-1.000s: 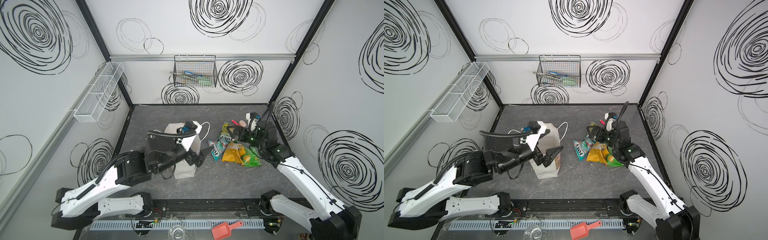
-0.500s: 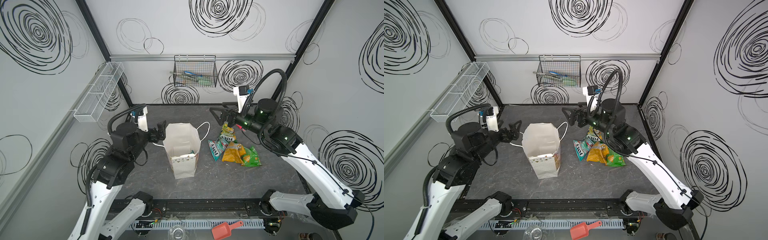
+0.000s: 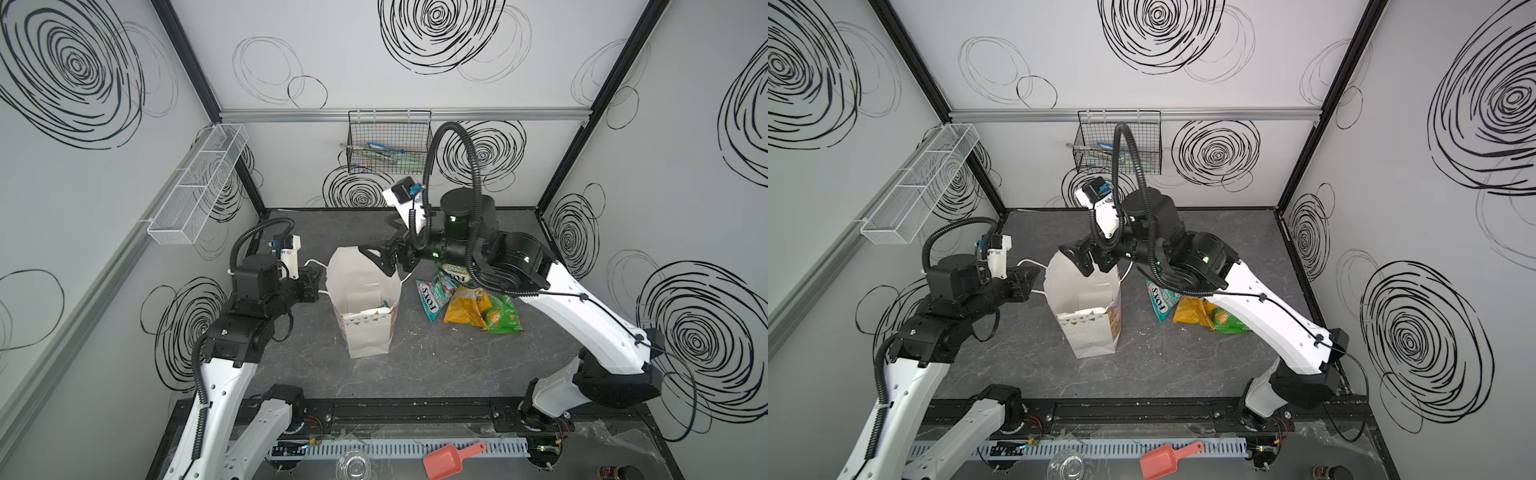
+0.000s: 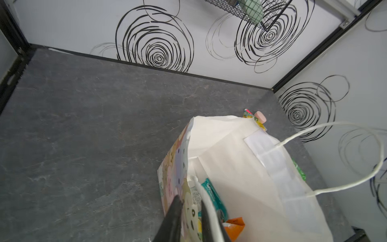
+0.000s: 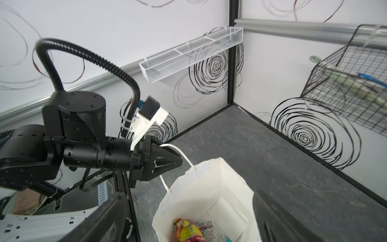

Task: Take the snacks out of the paper bag
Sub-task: Pick up the snack from the paper bag.

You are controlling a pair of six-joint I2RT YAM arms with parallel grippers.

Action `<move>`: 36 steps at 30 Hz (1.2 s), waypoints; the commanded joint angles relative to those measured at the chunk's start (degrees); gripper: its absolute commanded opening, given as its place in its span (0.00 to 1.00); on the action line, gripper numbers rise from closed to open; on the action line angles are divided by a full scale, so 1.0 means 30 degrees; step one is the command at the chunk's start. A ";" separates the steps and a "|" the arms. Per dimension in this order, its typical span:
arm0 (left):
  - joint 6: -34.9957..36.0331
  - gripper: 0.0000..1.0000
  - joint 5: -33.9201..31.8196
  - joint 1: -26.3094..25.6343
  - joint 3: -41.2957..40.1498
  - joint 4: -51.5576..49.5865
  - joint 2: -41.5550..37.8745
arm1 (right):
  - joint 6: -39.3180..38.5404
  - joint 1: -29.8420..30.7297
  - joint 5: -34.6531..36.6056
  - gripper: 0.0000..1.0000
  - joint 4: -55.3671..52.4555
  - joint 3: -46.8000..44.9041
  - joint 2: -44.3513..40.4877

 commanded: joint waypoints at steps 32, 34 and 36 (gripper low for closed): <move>0.0376 0.00 0.0703 0.0154 -0.0953 0.0735 -0.0856 | -0.0358 0.0776 0.3457 0.77 -0.2134 -0.2883 0.9739; 0.0362 0.00 0.0797 0.0154 -0.0952 0.0781 -0.0854 | -0.0237 0.0819 0.3763 0.79 -0.2623 -0.2411 1.0575; 0.0343 0.00 0.0885 0.0154 -0.0975 0.0844 -0.0880 | -0.0150 0.0878 0.4056 0.80 -0.2519 -0.2371 1.1149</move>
